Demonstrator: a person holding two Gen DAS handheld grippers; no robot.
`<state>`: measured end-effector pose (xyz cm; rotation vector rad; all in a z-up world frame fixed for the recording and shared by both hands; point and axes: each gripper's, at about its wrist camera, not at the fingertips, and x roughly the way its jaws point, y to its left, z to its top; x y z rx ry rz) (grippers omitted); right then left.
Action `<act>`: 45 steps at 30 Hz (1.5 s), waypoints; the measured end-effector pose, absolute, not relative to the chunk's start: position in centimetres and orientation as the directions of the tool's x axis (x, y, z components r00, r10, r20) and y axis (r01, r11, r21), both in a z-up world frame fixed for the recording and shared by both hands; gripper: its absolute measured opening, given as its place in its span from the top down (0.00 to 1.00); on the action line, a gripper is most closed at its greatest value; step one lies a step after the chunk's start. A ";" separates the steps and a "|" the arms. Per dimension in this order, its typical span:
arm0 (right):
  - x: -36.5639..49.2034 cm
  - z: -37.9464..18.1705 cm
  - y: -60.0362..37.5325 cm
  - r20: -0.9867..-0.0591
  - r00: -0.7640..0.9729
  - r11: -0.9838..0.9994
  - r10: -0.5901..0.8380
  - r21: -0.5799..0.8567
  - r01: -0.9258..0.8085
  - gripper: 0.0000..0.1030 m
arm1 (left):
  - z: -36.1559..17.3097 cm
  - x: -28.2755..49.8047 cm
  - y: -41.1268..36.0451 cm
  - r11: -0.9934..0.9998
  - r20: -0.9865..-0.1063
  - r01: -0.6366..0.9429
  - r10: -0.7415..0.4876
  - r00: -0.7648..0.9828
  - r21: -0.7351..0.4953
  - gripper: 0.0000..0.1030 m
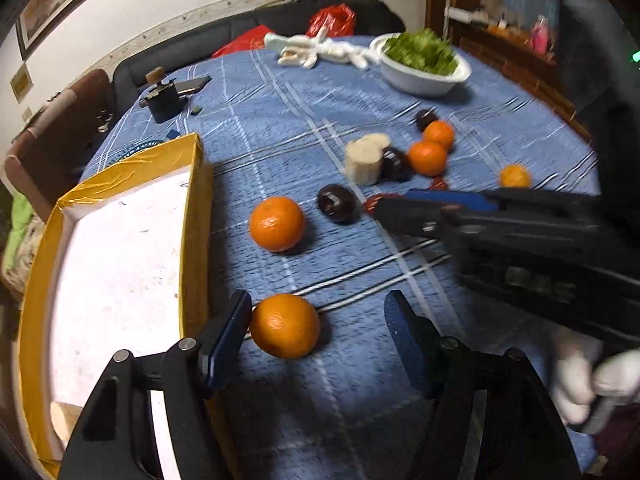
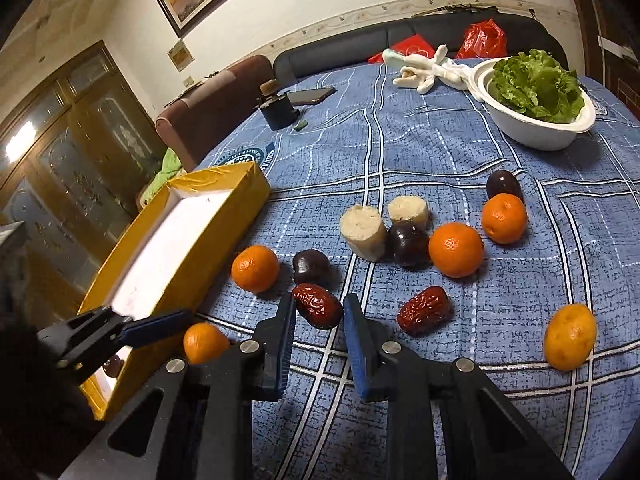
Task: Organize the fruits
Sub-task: 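Grasp a mandarin orange with the left tool while the right tool grasps a red date, then carry the orange and date into the tray and open both tools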
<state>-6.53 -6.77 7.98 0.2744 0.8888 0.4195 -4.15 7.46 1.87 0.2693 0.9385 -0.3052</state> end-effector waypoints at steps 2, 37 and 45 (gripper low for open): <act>-6.6 8.0 -6.8 -0.688 0.556 0.883 0.466 0.403 -0.240 0.74 | 1.4 -3.5 7.9 0.931 -0.830 0.351 -0.117 0.546 0.100 0.34; -9.7 11.7 8.1 -0.669 0.397 0.754 0.629 0.398 -0.523 0.73 | 4.2 -5.1 29.5 0.961 -0.750 -0.175 -0.048 0.659 -0.215 0.67; -9.6 9.1 13.3 -0.738 0.340 0.753 0.582 0.332 -0.568 0.72 | 3.8 -6.7 32.2 0.926 -0.737 -0.210 -0.099 0.668 -0.314 0.63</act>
